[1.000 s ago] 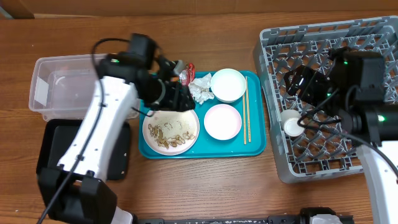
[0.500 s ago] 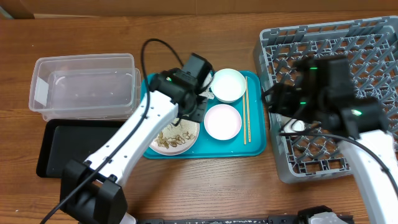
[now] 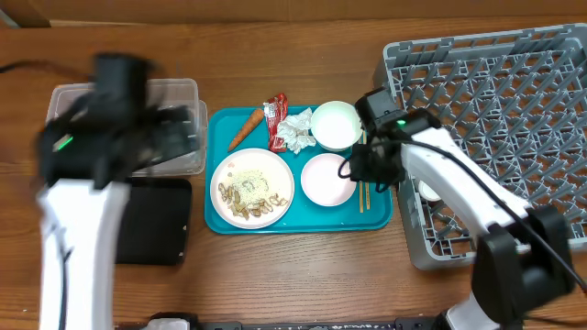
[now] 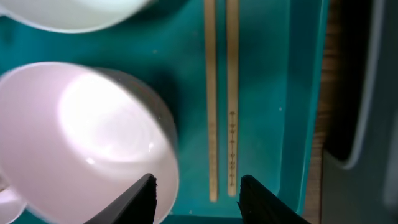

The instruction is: Sort waste into correct bins and load items into the dishwasher

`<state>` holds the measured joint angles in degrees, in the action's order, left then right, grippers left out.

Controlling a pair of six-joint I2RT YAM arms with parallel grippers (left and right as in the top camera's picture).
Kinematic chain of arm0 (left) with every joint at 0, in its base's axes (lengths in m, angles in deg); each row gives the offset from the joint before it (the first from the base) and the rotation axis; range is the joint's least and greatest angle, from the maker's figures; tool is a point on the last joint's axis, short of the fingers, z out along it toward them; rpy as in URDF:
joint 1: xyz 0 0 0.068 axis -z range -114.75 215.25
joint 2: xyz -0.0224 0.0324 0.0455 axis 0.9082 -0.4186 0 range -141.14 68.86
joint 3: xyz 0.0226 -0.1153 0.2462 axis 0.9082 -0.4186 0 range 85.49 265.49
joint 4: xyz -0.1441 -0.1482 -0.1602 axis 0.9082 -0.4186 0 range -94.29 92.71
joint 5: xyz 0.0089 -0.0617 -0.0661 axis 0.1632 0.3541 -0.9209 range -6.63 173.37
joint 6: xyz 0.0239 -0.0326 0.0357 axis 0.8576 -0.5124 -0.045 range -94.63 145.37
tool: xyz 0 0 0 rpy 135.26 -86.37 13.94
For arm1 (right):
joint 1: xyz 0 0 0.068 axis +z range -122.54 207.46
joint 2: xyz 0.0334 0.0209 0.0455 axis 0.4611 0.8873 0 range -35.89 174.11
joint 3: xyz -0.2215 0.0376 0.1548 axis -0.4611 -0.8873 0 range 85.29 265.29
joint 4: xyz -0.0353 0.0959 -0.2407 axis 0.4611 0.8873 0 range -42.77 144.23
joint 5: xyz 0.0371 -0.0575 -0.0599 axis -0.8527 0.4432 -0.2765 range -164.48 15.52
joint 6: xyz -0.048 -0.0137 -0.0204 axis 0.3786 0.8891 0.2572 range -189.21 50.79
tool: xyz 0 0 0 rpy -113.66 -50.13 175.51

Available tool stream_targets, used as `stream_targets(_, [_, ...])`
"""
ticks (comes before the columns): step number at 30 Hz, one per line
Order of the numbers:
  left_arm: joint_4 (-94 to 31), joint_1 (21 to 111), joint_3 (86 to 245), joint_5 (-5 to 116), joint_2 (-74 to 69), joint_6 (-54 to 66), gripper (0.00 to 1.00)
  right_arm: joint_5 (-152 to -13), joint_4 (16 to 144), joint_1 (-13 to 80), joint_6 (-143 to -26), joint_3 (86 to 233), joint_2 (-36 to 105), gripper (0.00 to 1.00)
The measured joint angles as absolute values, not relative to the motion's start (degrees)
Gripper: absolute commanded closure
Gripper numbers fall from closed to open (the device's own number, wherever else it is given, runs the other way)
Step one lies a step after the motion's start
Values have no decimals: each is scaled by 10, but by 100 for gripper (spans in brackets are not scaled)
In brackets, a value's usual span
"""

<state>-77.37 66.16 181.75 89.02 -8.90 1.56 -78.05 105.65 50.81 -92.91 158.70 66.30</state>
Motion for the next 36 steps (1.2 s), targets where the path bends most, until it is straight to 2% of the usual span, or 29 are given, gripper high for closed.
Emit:
stream_targets(4, [-795, 596, 1818, 893, -48, 13, 0, -783, 1044, 508, -931, 1586, 708, 64])
stream_targets(8, [-800, 581, 1818, 892, -44, 13, 0, -791, 1015, 510, -932, 1582, 720, 76])
stream_targets(14, [-800, 581, 1818, 892, -49, 13, 0, -798, 1011, 516, -932, 1582, 720, 75])
stream_targets(23, [-799, 581, 1818, 892, -59, 13, 0, -800, 997, 516, -932, 1582, 720, 78])
stream_targets(32, [-798, 581, 1818, 892, -59, 13, 0, -793, 968, 516, -951, 1573, 720, 95])
stream_targets(36, [-798, 581, 1818, 892, -59, 13, 0, -789, 967, 516, -965, 1565, 720, 96])
